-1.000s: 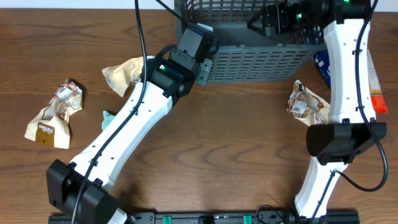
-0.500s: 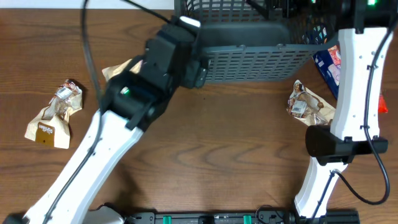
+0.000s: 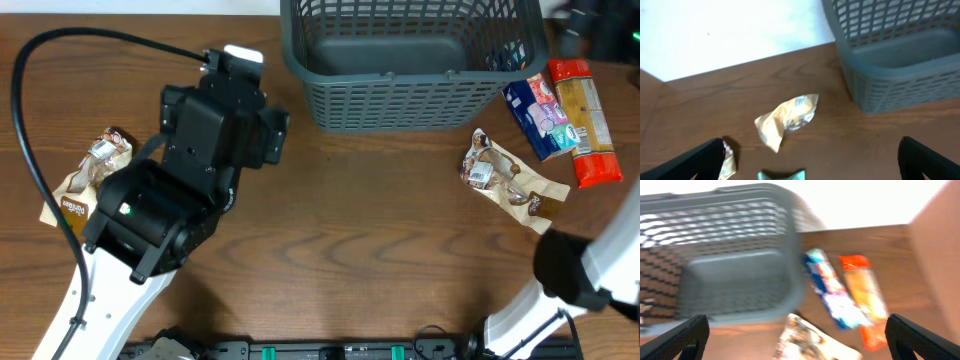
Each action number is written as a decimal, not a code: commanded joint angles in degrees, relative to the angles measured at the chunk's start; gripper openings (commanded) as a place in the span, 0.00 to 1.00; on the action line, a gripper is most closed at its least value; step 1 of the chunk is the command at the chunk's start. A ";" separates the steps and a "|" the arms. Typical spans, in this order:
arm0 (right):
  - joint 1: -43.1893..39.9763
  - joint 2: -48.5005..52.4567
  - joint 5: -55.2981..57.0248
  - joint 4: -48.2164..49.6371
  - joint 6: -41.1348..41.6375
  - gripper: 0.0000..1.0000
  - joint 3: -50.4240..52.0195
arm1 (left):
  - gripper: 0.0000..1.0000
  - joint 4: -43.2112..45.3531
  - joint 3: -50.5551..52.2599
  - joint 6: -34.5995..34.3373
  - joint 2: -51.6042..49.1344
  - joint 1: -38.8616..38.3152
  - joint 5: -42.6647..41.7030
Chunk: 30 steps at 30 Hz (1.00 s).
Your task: Pack container
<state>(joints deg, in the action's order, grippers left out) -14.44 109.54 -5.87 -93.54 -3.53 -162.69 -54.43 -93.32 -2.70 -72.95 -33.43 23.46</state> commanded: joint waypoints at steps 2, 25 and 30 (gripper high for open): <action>-5.92 -3.37 3.65 -3.78 -5.42 0.99 -1.14 | 0.99 -2.34 -0.94 0.55 0.24 0.26 1.70; -19.71 12.72 -8.41 0.98 -37.22 0.99 18.80 | 0.99 -6.25 -0.94 0.55 0.20 0.26 12.83; -19.28 19.34 -5.68 4.61 -35.71 0.99 21.27 | 0.99 -6.40 -0.94 0.55 0.17 0.26 12.83</action>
<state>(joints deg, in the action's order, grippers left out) -33.85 126.37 -13.74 -89.73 -38.30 -142.08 -60.49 -93.32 -2.68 -72.90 -33.43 34.98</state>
